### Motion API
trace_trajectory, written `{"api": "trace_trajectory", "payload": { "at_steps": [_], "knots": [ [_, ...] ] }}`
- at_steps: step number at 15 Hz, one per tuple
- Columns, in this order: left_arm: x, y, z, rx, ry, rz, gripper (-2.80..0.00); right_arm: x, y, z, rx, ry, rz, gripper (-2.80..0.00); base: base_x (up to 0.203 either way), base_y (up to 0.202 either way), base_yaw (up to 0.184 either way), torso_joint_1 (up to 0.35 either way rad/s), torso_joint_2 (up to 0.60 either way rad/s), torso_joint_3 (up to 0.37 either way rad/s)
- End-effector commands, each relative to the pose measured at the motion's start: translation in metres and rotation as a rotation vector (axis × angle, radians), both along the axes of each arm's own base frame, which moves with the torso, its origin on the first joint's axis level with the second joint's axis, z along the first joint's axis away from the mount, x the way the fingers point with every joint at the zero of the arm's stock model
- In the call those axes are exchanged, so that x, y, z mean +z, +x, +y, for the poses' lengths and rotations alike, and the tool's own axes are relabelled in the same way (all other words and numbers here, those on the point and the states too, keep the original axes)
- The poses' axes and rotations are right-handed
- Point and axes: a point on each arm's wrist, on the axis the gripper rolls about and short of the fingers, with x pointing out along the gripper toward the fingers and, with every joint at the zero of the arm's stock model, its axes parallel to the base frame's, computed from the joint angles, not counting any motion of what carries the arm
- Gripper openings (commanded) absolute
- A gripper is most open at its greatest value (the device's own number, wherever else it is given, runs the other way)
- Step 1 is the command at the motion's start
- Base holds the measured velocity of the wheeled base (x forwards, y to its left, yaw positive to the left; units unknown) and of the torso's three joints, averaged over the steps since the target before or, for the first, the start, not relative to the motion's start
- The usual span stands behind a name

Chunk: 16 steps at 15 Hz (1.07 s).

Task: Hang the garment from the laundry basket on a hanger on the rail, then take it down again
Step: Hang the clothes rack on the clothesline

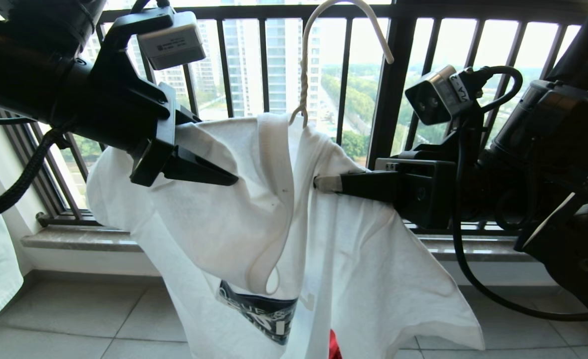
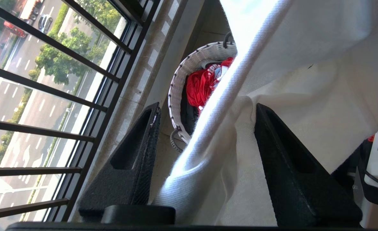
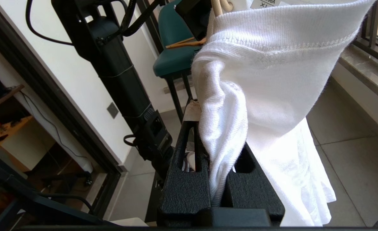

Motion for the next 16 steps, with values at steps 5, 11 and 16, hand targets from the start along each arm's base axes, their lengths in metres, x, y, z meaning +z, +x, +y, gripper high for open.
{"api": "trace_trajectory", "payload": {
  "at_steps": [5,11,16],
  "knots": [
    [0.0014,-0.0034,0.0013,-0.006,0.001,-0.003,-2.80,0.0031,0.0026,-0.0033,-0.009,0.008,-0.012,-2.80,0.000,0.000,0.000,0.000,0.00,0.000],
    [-0.0004,-0.0095,0.0039,-0.004,0.005,0.009,-2.80,0.0058,0.0066,-0.0088,-0.033,0.013,-0.020,-2.80,0.000,0.000,0.000,0.000,0.00,0.000],
    [-0.0004,-0.0079,0.0032,-0.004,0.003,0.005,-2.80,0.0056,0.0077,-0.0088,-0.038,0.014,-0.021,0.00,0.000,0.000,0.000,0.000,0.00,0.000]
  ]
}}
